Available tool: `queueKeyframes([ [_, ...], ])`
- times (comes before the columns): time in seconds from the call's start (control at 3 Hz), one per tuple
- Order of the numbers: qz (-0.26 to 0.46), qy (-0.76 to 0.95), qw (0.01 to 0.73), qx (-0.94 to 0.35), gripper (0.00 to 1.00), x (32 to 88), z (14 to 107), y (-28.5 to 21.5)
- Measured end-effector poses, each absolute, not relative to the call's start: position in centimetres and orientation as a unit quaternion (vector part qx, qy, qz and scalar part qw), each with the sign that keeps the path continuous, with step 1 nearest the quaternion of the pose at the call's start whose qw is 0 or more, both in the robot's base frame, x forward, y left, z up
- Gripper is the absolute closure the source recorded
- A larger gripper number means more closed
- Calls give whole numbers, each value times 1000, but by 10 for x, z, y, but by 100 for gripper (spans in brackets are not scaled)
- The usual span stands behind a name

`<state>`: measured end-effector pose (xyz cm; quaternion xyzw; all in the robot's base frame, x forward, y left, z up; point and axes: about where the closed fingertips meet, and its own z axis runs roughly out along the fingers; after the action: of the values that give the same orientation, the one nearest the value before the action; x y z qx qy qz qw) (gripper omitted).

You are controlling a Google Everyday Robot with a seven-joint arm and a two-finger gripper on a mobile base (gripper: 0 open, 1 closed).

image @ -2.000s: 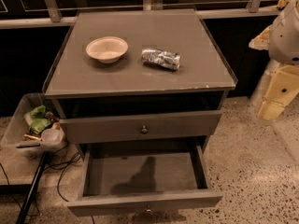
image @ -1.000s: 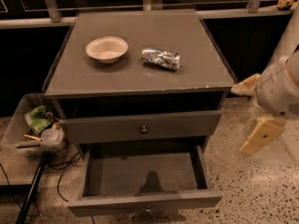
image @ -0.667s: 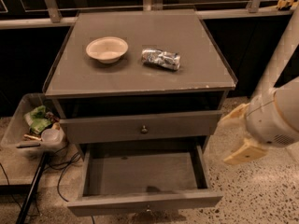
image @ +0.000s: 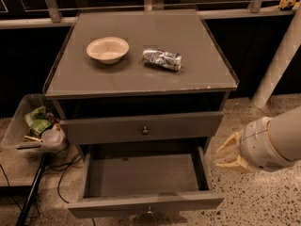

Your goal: Close middle drawer

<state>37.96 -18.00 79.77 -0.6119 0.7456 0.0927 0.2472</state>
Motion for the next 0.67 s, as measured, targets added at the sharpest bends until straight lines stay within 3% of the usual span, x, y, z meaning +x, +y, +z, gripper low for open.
queueKeyframes([
  [0.33, 92, 745, 246, -613, 100, 380, 800, -180],
  [0.67, 103, 754, 242, -602, 100, 376, 779, -176],
])
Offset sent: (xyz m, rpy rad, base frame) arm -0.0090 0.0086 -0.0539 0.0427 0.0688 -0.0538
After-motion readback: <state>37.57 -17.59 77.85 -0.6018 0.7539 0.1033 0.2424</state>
